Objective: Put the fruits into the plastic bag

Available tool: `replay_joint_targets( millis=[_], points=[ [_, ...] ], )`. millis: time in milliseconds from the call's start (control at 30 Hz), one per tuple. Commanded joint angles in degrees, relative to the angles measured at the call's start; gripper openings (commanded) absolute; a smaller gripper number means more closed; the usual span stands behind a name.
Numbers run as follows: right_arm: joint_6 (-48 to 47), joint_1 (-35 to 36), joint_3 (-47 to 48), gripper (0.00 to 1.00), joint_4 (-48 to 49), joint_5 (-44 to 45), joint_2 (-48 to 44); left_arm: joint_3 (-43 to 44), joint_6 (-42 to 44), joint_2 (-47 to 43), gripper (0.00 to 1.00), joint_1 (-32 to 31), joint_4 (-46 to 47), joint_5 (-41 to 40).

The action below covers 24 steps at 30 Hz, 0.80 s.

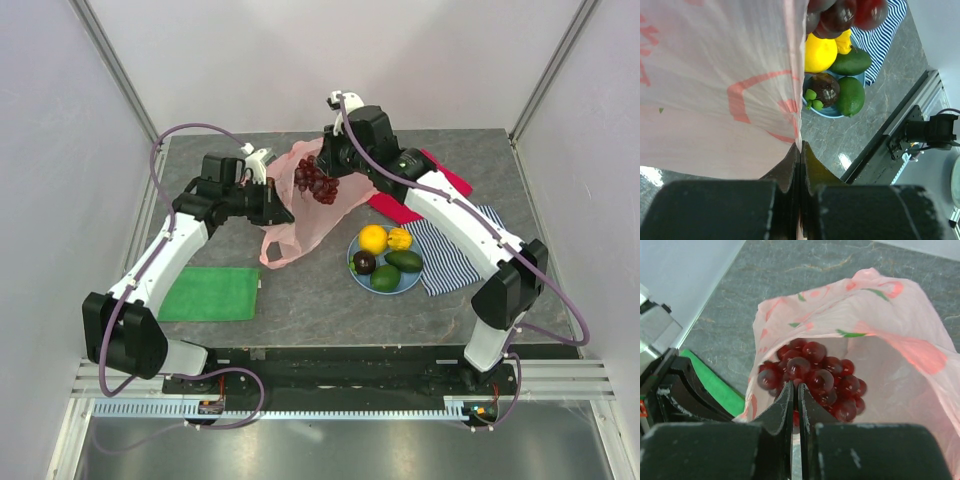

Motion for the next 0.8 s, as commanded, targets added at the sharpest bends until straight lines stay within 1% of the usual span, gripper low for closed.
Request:
replay_joint_targets(
  millis=[0,133,233,400,500,533,567,633,667,700,767],
  points=[
    [0.81,-0.84,1.23,0.0,5.71,0.05,1.14,0.72,-1.82,0.65,0.02,-1.63,1.88,3.76],
    [2.47,-0.93,-1.94,0.0,11.59,-1.88,1.75,1.34,-4.19,0.91,0.02,-2.69,3.54,11.47],
    [4.49,-0.93,-3.87,0.0,14.67,-4.25,2.55,0.99,-7.79,-0.49,0.02,-2.86,6.53,15.09],
    [7.83,-0.93,-7.82,0.0,18.54,-6.37,2.29,1.16,-13.68,-3.83,0.02,-2.86,11.36,17.39],
    [9.85,-1.02,-10.89,0.0,21.26,-7.34,1.32,0.81,-17.81,-5.76,0.02,-2.86,16.63,18.09],
    [10.38,-0.93,-11.78,0.0,23.01,-7.69,1.06,0.11,-20.69,-6.2,0.02,-2.86,18.73,18.96],
    [11.08,-0.93,-12.74,0.0,24.07,-8.13,0.79,-0.33,-22.46,-6.12,0.02,-2.86,23.37,19.84],
    [13.62,-0.85,-15.47,0.0,27.93,-11.02,0.35,-1.64,-27.98,-5.59,0.02,-2.86,28.75,23.17],
    [14.68,-0.93,-16.26,0.0,29.0,-12.16,0.35,-1.83,-29.41,-4.63,0.02,-2.78,33.56,24.06],
    [15.65,-0.93,-17.66,0.0,30.05,-14.7,0.52,-1.74,-30.47,-3.84,0.01,-2.69,34.82,24.85],
    [18.2,-0.84,-18.99,0.0,32.86,-16.47,0.52,-0.86,-31.62,-2.17,0.01,-2.6,35.71,25.91]
  ],
)
